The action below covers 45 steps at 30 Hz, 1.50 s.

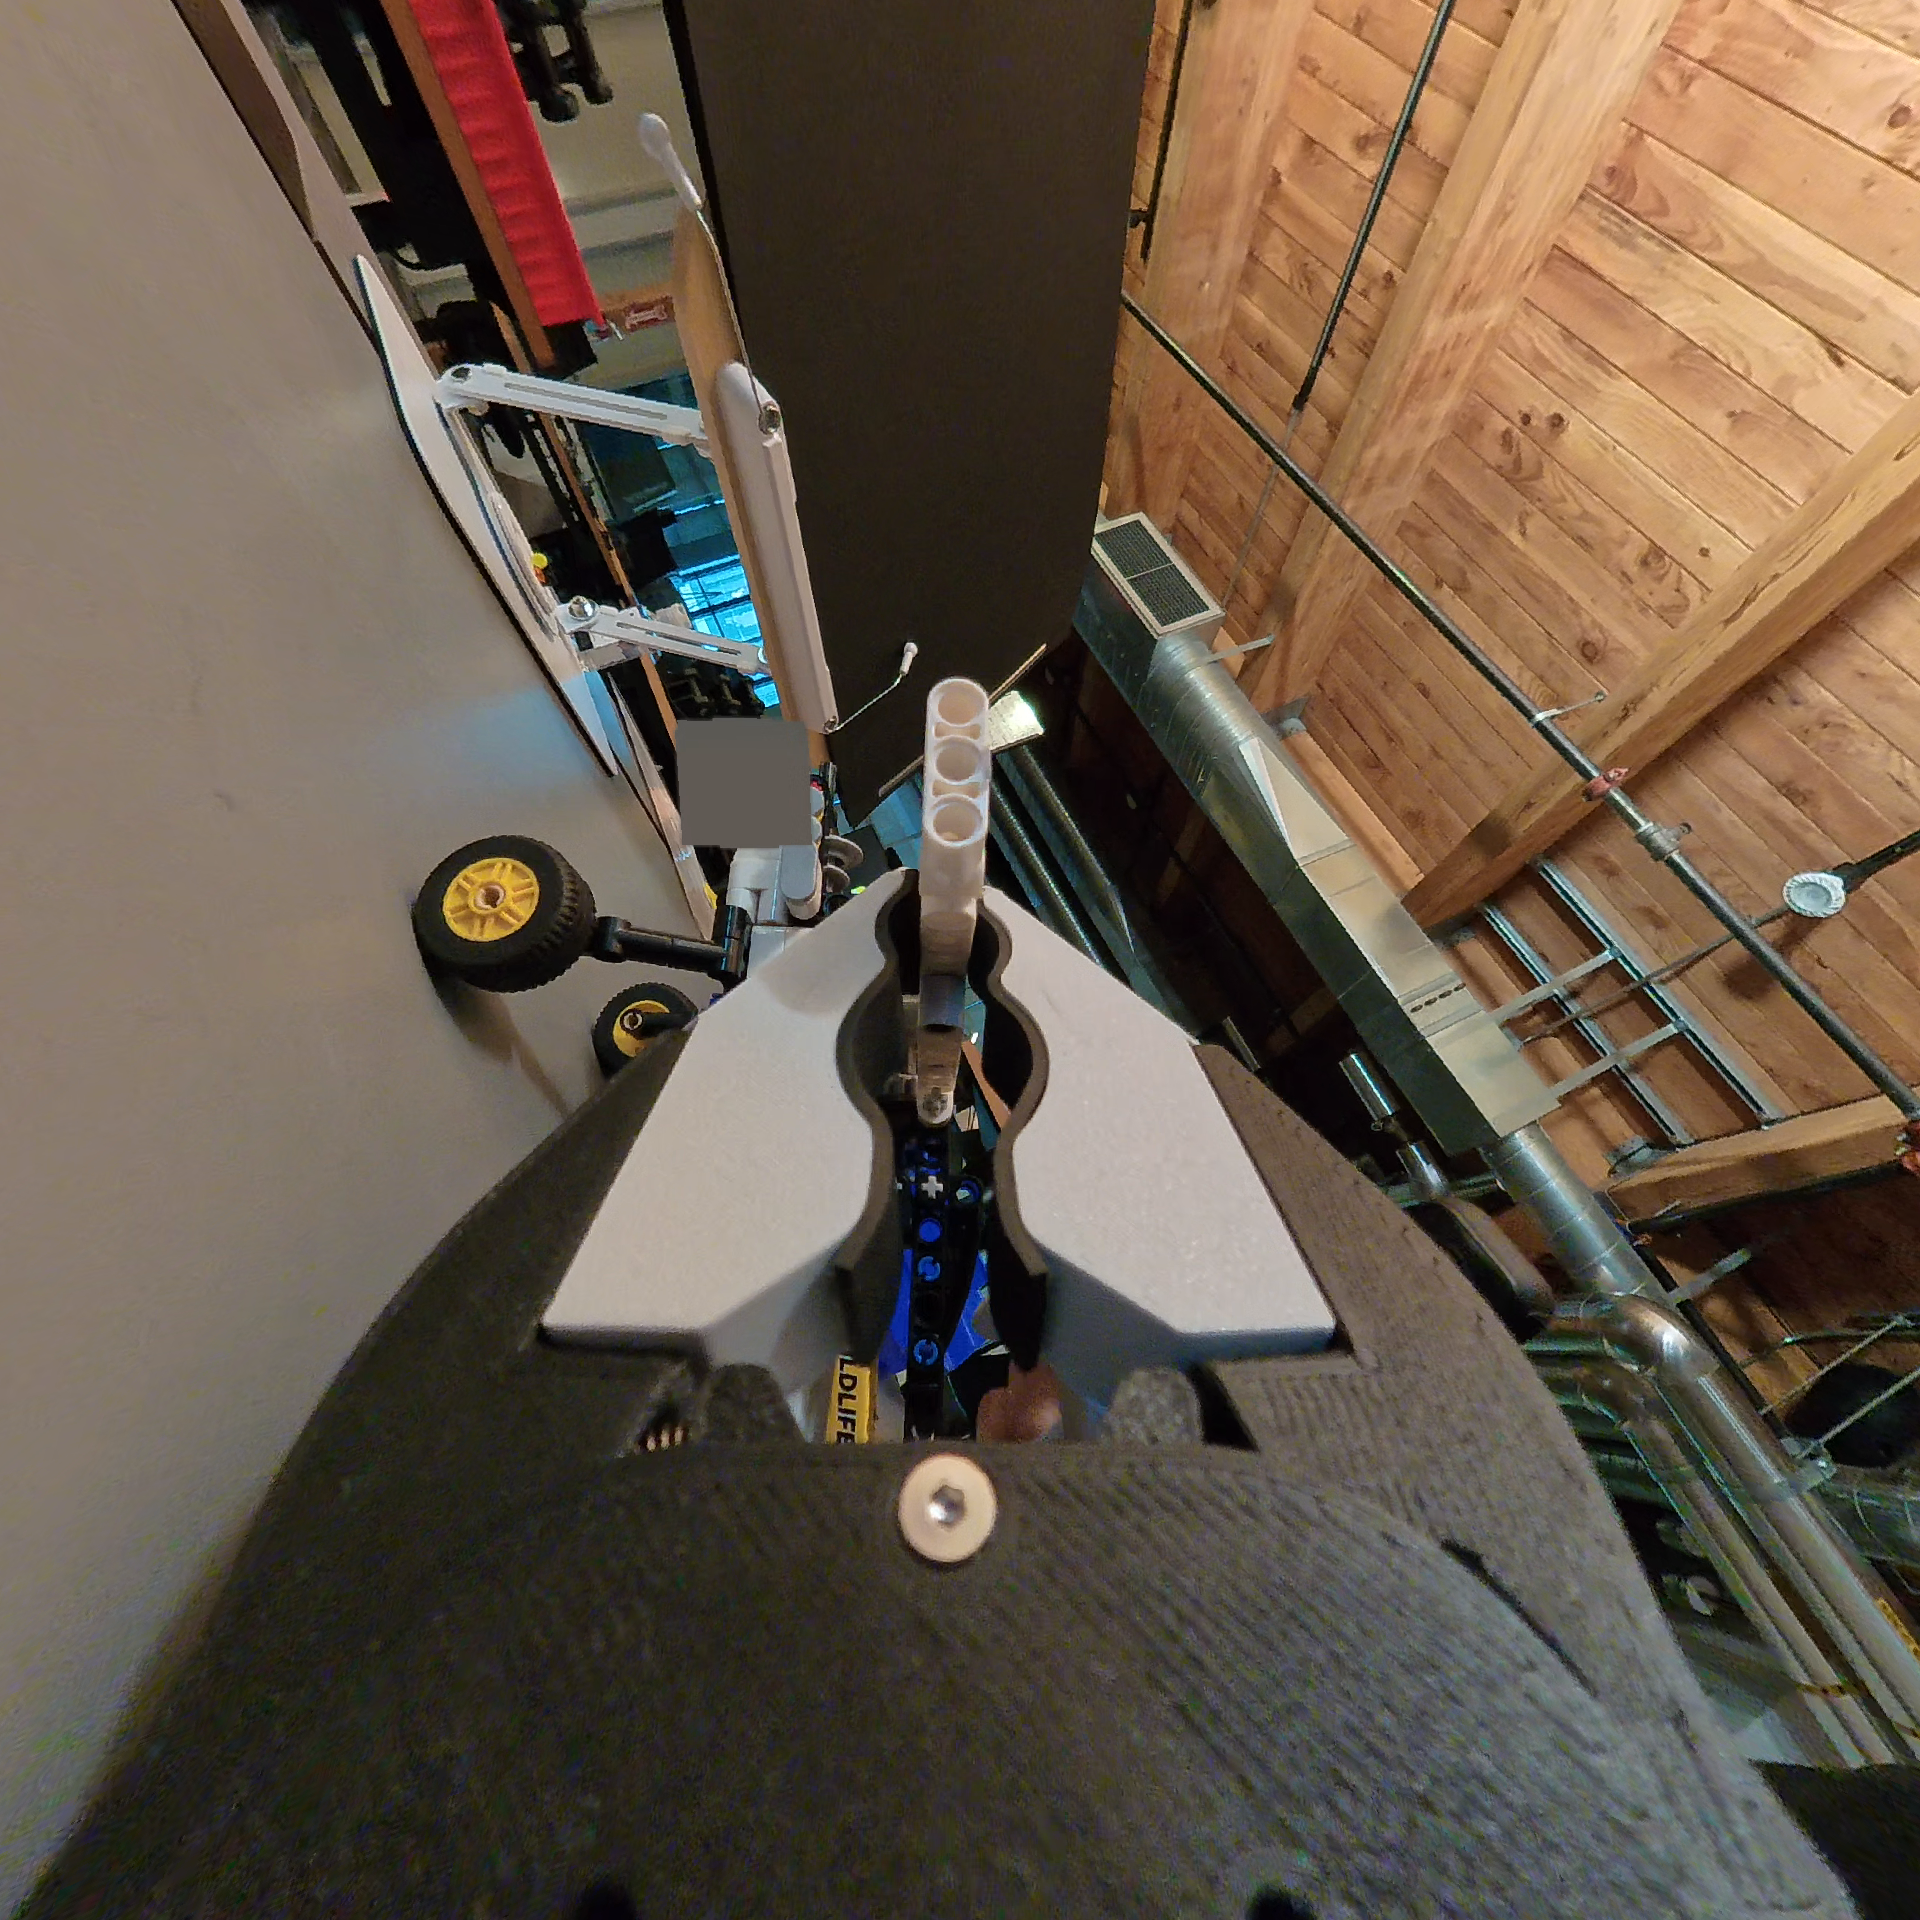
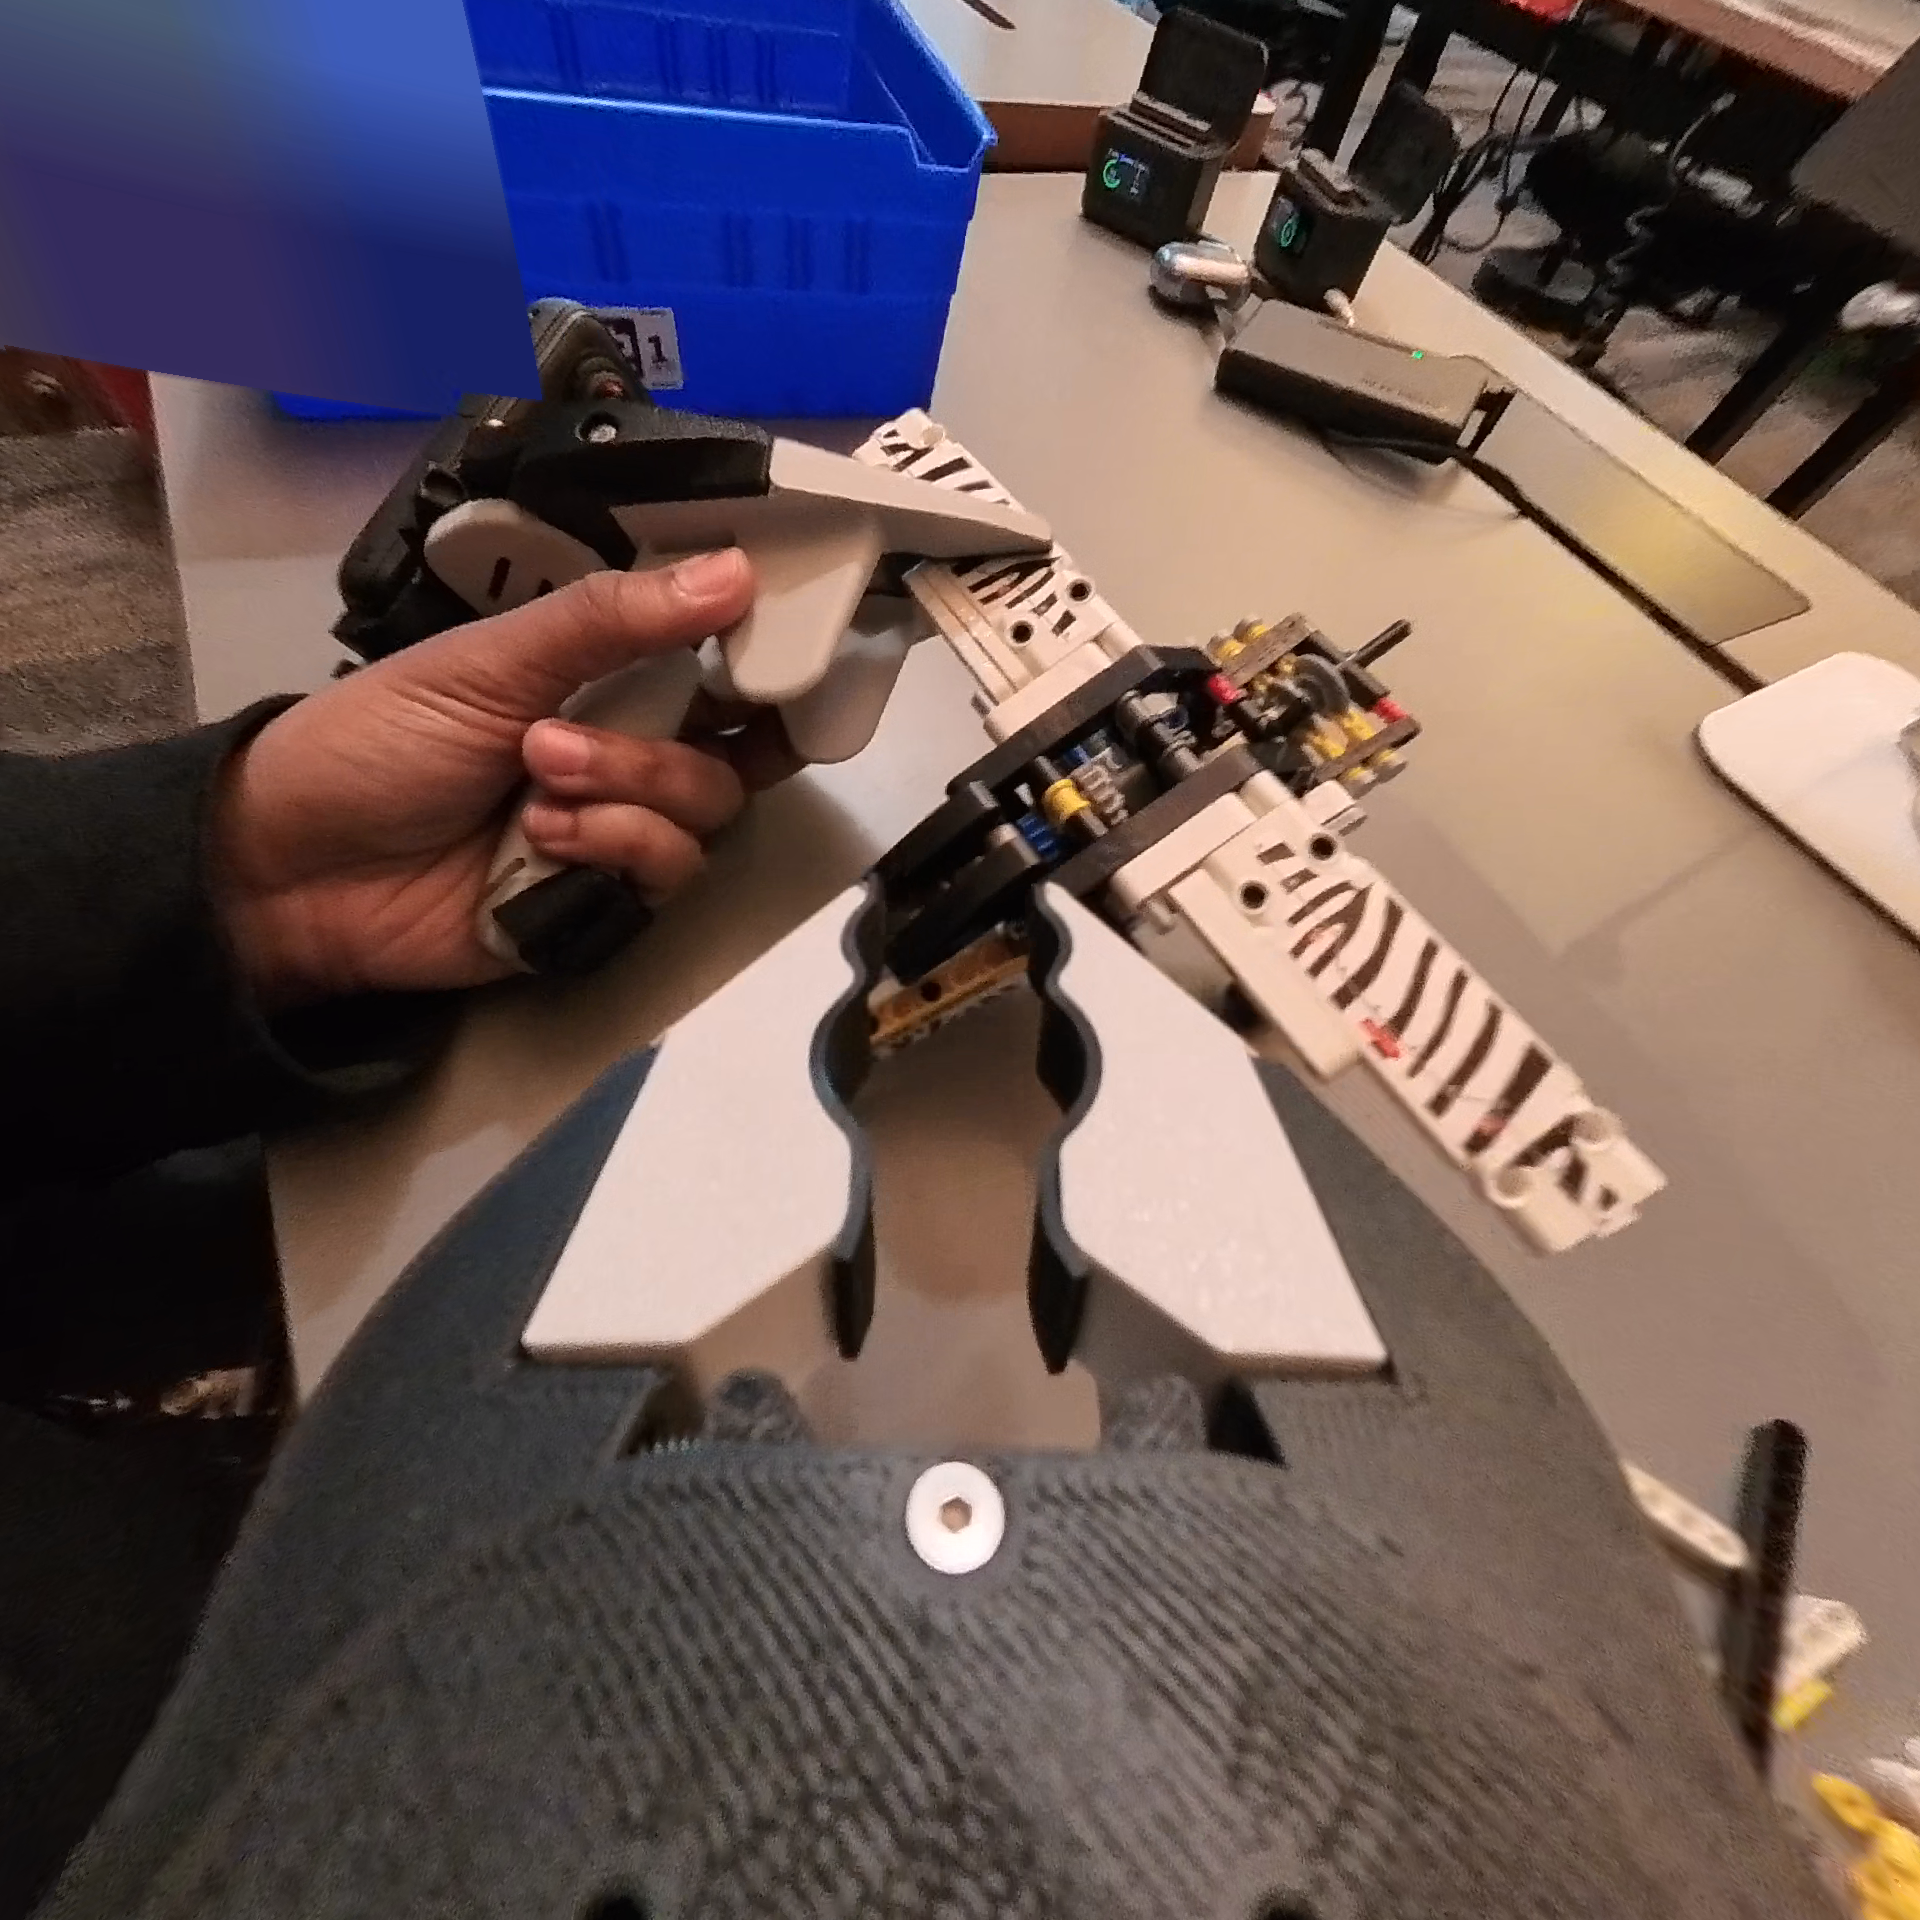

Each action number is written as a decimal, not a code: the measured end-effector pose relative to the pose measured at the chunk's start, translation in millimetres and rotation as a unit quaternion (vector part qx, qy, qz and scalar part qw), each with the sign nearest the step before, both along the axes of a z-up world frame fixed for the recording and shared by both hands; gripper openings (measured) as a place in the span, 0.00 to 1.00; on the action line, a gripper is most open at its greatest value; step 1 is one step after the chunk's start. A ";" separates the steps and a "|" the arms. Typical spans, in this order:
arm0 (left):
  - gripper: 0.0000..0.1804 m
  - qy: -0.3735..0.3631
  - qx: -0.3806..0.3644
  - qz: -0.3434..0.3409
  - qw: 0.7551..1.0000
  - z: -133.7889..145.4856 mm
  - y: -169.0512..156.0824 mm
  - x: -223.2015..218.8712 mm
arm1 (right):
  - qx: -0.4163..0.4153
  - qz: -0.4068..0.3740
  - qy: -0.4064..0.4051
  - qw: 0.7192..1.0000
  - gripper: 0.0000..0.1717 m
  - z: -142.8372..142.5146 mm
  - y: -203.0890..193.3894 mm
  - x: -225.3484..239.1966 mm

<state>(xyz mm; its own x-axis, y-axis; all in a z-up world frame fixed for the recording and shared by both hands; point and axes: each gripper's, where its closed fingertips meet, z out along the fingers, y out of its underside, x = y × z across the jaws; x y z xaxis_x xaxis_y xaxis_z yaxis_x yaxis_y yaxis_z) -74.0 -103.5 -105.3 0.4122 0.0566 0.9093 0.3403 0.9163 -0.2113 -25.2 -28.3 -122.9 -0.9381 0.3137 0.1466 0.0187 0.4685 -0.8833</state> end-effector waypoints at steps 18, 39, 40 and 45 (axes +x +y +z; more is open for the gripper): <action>0.07 0.014 0.021 -0.003 1.000 3.8 -3.0 1.8 | 0.009 -0.107 -0.100 0.989 0.32 -46.0 -10.2 0.3; 0.17 0.065 0.042 0.015 0.997 17.0 -12.4 11.3 | -0.179 -0.140 -0.281 0.932 0.18 -1.6 42.3 -36.9; 0.17 0.065 0.042 0.015 0.997 17.0 -12.4 11.3 | -0.183 -0.139 -0.282 0.931 0.18 -0.4 43.3 -37.5; 0.17 0.065 0.042 0.015 0.997 16.9 -12.4 11.3 | -0.207 -0.139 -0.295 0.923 0.18 6.3 50.8 -41.0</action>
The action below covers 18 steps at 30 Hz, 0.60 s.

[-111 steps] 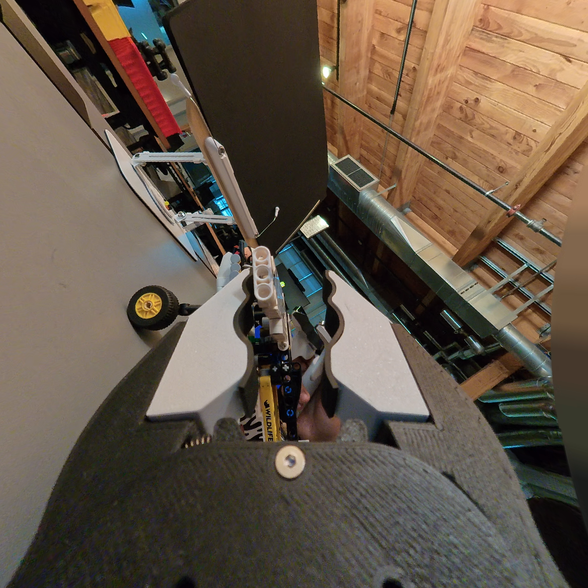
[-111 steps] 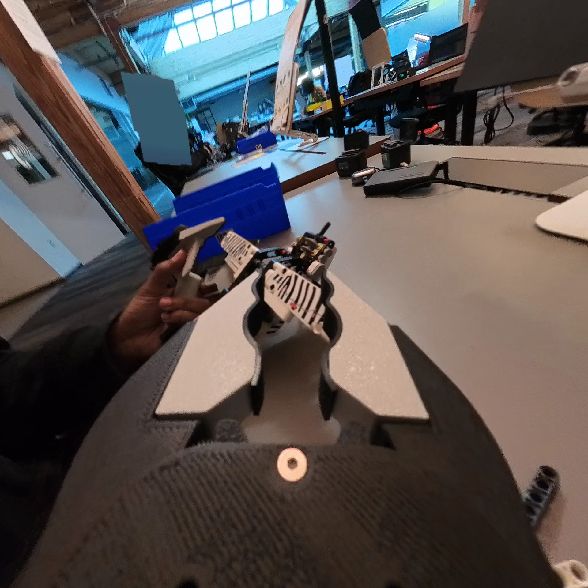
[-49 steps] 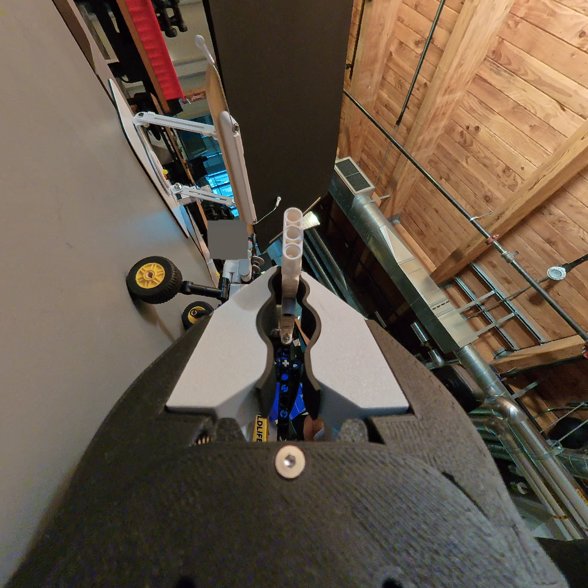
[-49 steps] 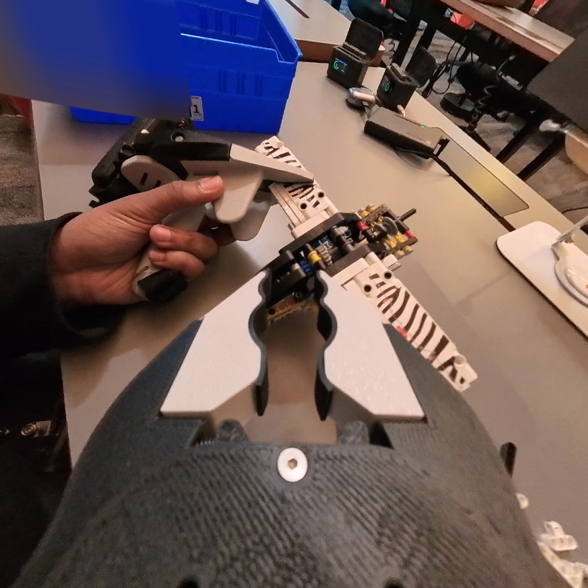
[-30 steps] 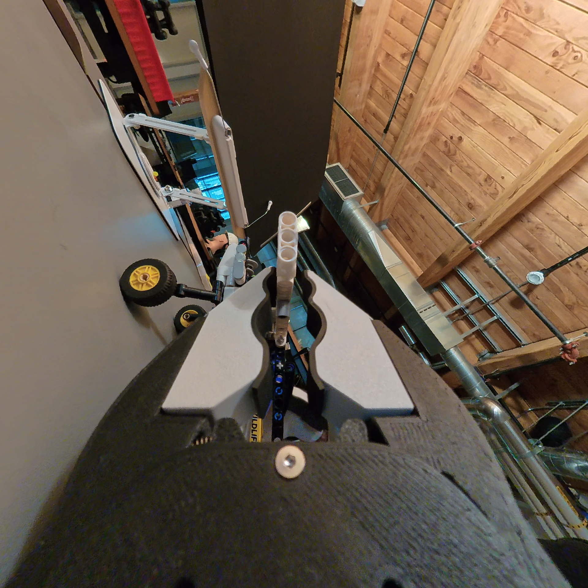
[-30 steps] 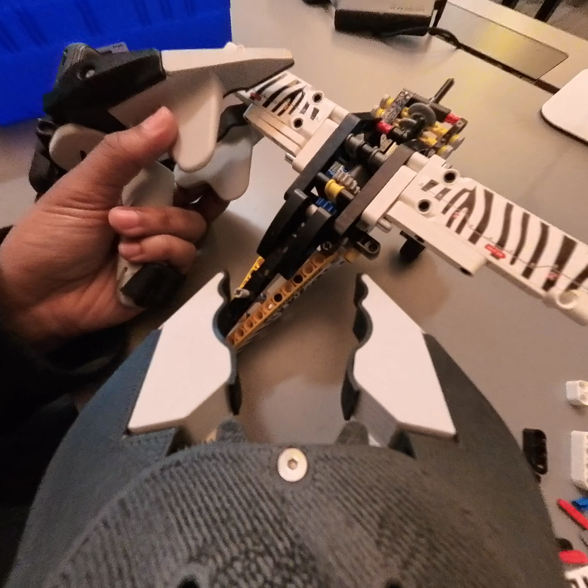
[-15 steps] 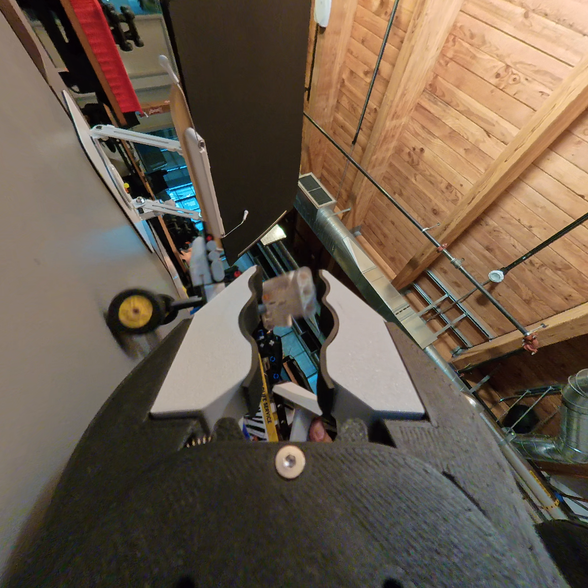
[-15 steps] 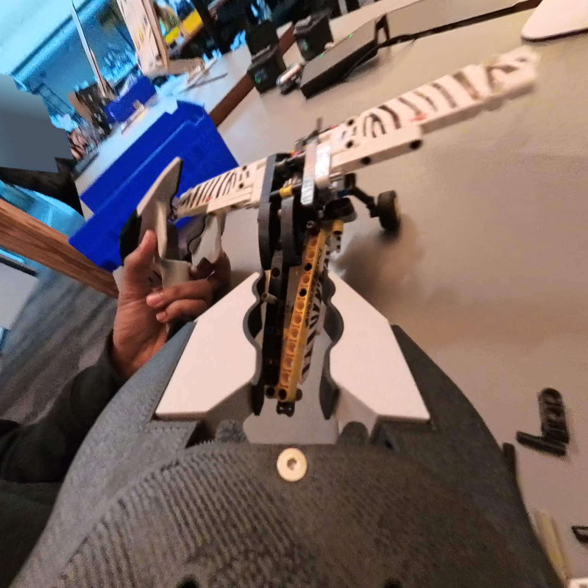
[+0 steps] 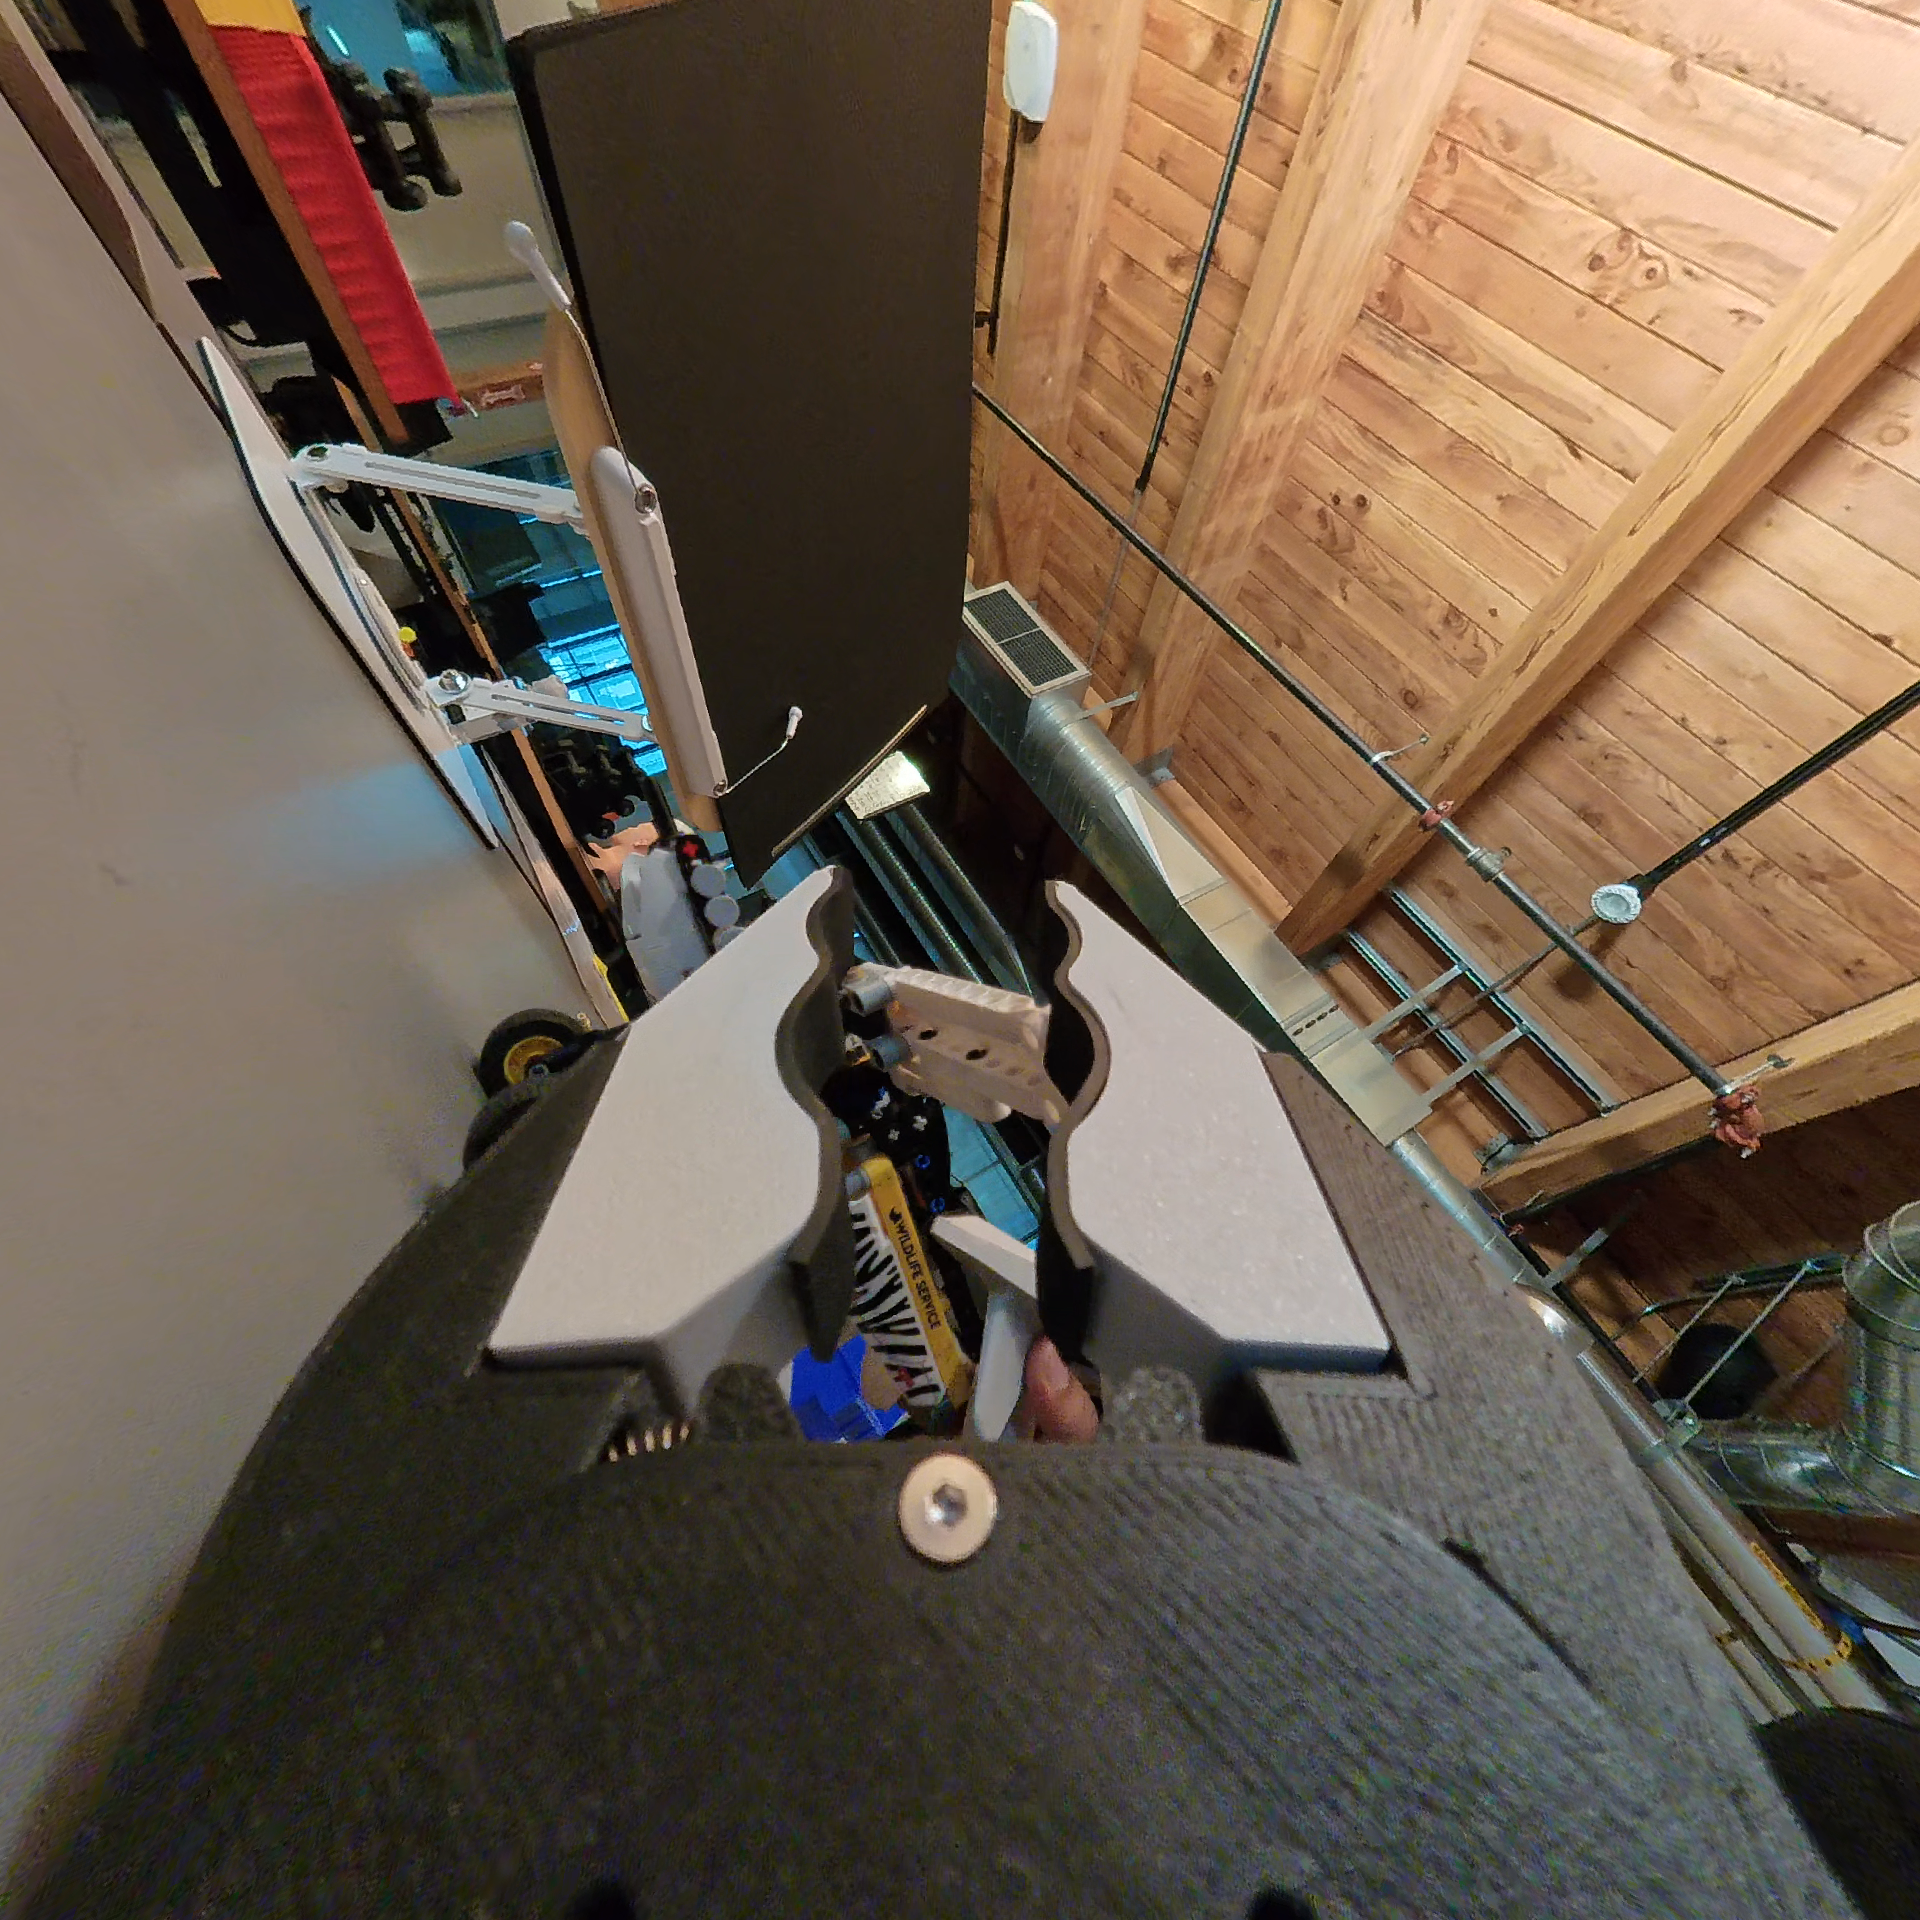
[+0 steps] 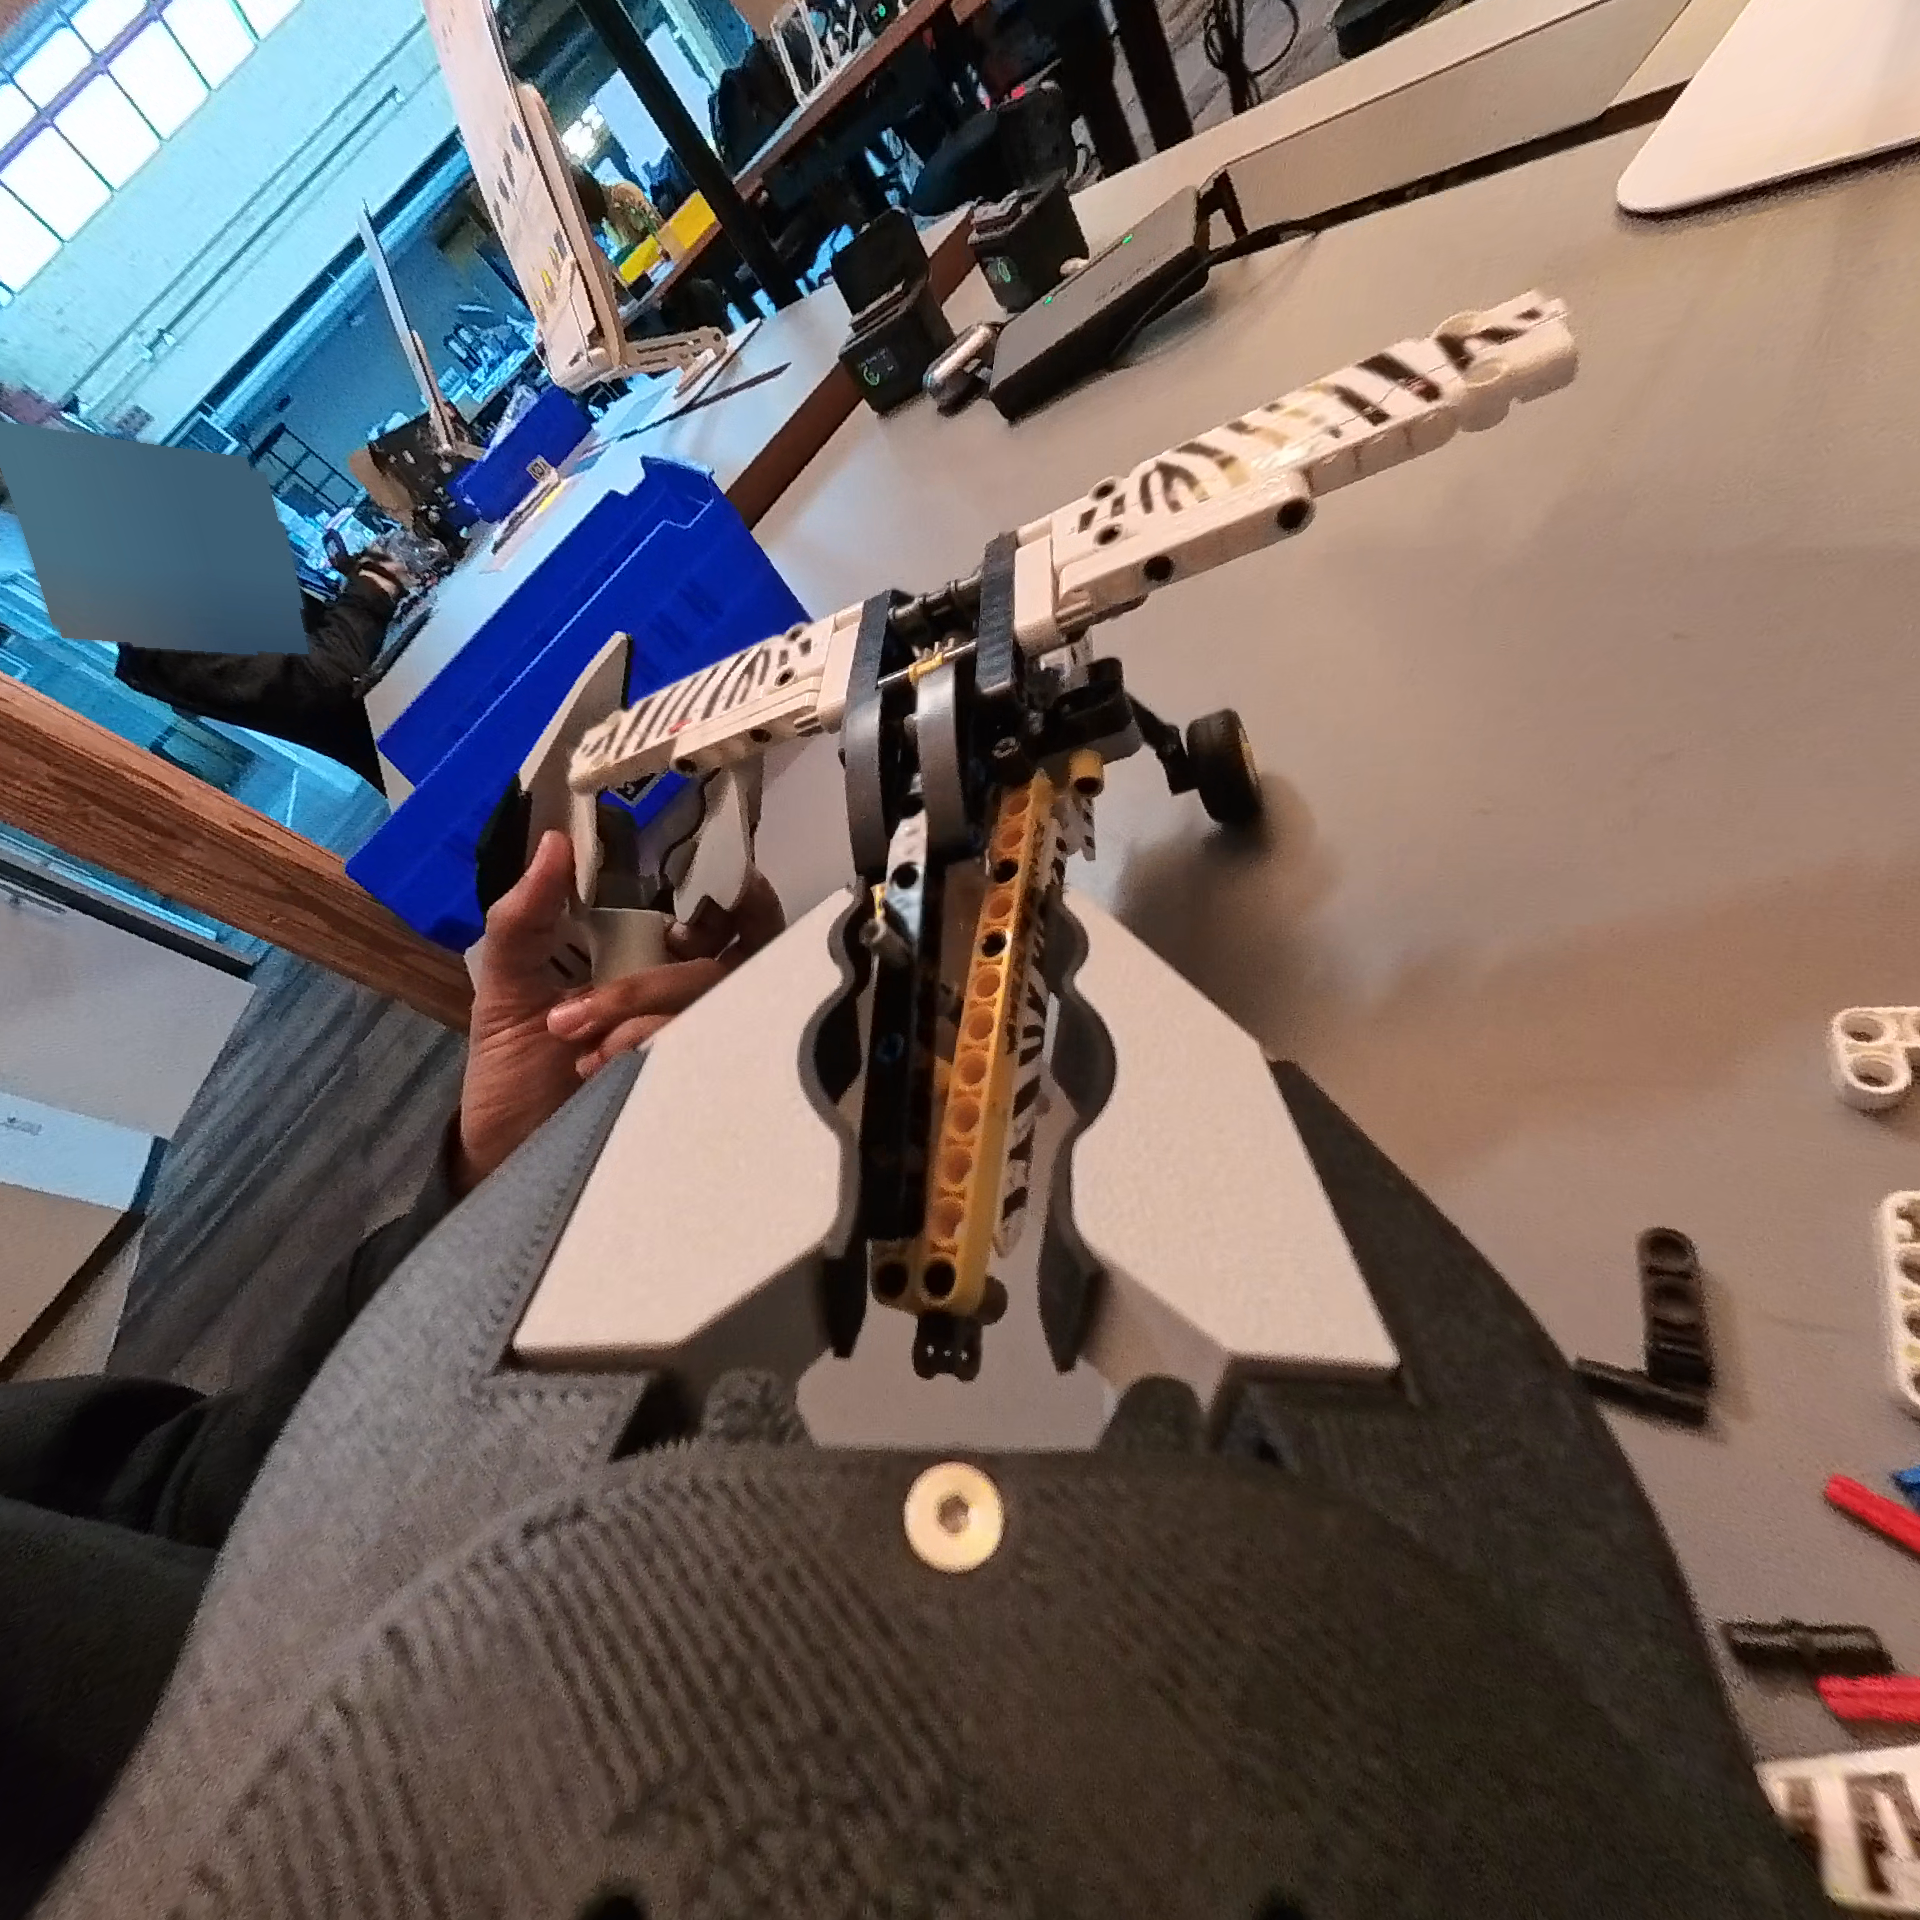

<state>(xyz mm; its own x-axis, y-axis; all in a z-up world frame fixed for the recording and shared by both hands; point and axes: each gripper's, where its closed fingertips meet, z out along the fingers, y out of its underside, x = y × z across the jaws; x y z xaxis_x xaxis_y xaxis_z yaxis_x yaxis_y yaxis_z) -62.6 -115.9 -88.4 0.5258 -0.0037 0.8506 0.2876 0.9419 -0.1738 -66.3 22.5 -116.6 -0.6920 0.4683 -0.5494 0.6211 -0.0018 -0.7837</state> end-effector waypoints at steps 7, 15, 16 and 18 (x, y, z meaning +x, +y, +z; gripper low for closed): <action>0.17 -0.001 0.000 0.000 1.000 -0.2 -0.3 -0.1 | -0.004 -0.001 0.005 1.000 0.18 4.8 5.1 -1.9; 0.17 -0.001 0.000 0.001 1.000 -0.2 -0.8 0.0 | -0.018 0.003 -0.005 1.000 0.18 3.4 11.6 -1.4; 0.17 -0.001 0.001 0.001 1.000 -0.2 -0.9 0.0 | -0.023 0.003 -0.007 1.000 0.18 3.4 13.0 -1.2; 0.17 -0.001 0.000 0.001 1.000 -0.2 -0.8 0.0 | -0.030 0.003 -0.011 0.999 0.18 3.1 15.8 -0.5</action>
